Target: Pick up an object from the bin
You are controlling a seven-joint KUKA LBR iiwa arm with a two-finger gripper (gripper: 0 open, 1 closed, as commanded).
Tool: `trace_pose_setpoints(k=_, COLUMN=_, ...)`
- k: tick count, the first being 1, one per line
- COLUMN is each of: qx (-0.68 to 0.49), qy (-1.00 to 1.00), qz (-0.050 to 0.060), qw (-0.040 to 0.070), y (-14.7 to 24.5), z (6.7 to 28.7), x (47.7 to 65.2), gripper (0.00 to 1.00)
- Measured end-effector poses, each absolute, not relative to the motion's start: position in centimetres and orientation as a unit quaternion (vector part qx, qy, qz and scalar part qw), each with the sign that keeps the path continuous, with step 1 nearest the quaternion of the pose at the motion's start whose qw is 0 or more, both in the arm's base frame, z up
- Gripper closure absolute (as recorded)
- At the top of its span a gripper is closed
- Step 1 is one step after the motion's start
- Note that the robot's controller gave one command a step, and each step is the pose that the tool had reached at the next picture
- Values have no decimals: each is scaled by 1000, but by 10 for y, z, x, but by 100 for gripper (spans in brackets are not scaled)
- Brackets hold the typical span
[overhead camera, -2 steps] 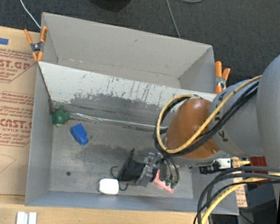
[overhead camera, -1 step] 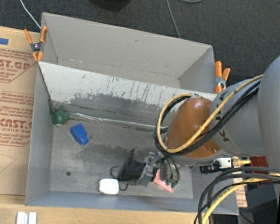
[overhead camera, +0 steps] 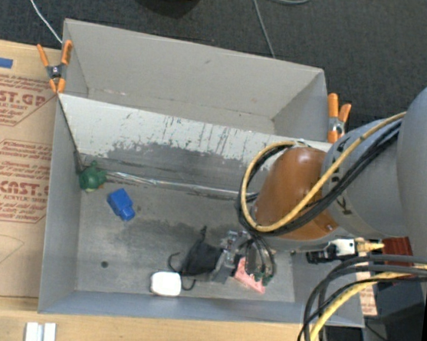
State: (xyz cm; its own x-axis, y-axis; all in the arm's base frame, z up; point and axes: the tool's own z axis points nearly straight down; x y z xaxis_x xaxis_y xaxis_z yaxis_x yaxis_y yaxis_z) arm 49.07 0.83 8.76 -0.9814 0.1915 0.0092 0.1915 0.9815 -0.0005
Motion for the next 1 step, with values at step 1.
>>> trace_pose_setpoints(k=1, qx=-96, qy=-995, qz=0, qw=7, y=8, z=99, x=490, gripper=100)
